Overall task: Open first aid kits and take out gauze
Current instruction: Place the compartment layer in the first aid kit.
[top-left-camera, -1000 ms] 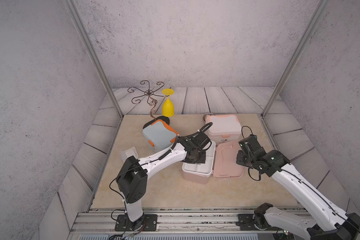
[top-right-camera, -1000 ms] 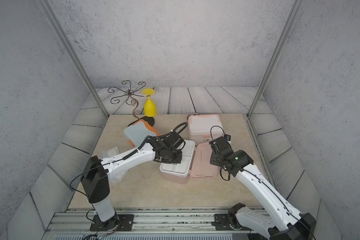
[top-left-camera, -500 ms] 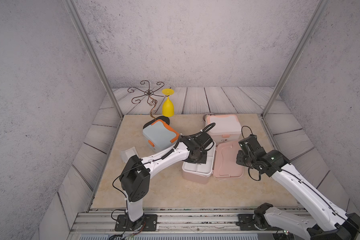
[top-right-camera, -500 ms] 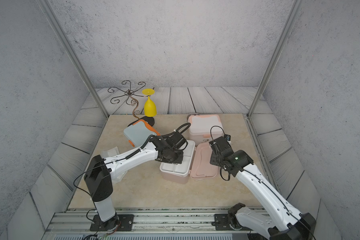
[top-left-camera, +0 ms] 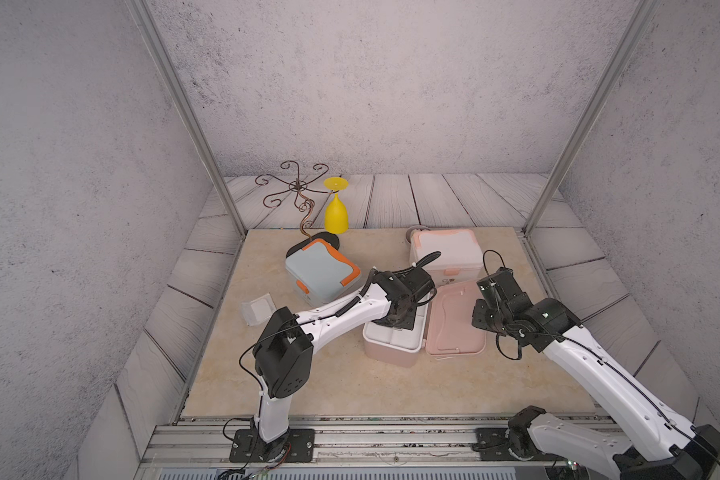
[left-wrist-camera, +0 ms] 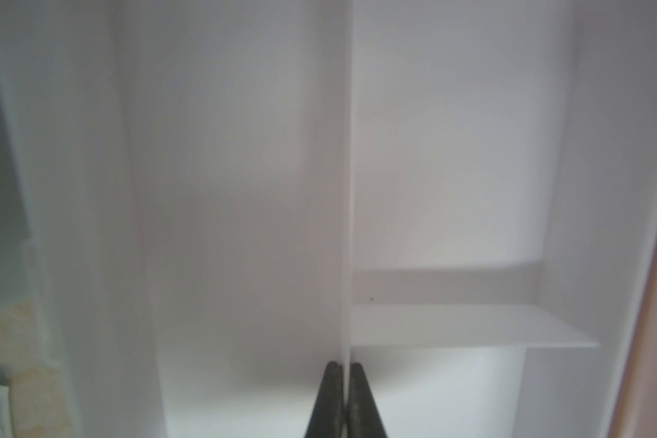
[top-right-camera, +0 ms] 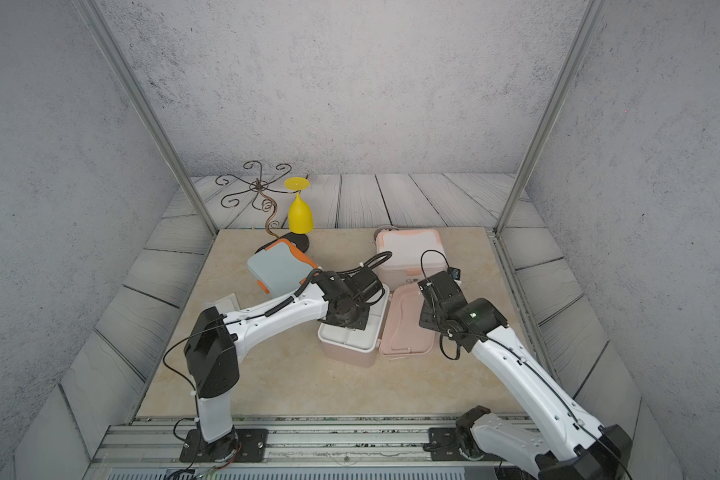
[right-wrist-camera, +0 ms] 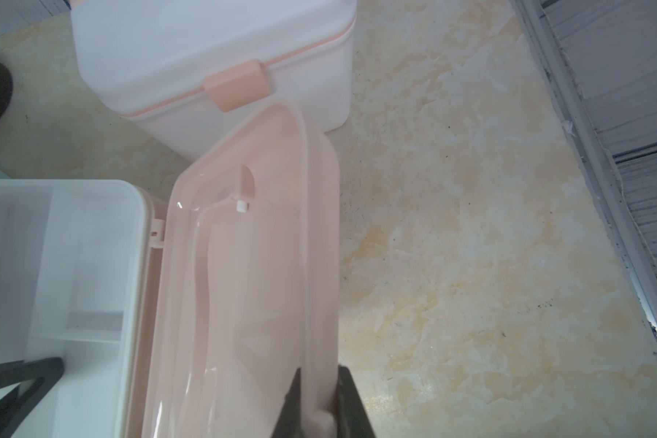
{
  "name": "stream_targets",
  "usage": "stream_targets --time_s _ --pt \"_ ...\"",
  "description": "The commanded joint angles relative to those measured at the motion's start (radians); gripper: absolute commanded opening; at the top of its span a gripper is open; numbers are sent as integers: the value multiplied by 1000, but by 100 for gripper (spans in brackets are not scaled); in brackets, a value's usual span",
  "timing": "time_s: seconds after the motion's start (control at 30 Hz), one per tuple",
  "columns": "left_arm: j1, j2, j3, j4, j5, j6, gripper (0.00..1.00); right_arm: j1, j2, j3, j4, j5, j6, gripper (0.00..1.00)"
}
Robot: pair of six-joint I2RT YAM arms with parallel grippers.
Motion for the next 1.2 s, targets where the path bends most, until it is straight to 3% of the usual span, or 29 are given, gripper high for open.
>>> stream_targets --time_s 0.0,0.23,0.3,0.4,0.5,0.67,0.87,1.0,1.17 --pt "-3 59 -5 -89 -56 15 0 3 0 41 -21 2 -18 0" --pt "-8 78 -40 -12 41 -9 0 2 4 44 -17 -10 -24 0" --pt "-6 62 -46 -11 48 -13 13 2 8 52 -19 -14 -32 0" --pt "3 20 -37 -10 65 -10 35 3 14 78 -22 -26 -55 24" --pt "20 -28 -18 -9 109 -5 45 3 17 109 -19 -56 -73 39" --pt "48 -134 -16 21 183 3 57 2 27 143 16 -153 -98 47" --pt "151 -326 -146 111 292 -2 68 3 52 213 -12 -205 -122 57" --pt "271 -470 -346 237 350 -15 72 -6 34 241 -15 -206 -151 67" --pt "407 -525 -476 281 404 15 70 -93 8 250 -73 -215 -156 73"
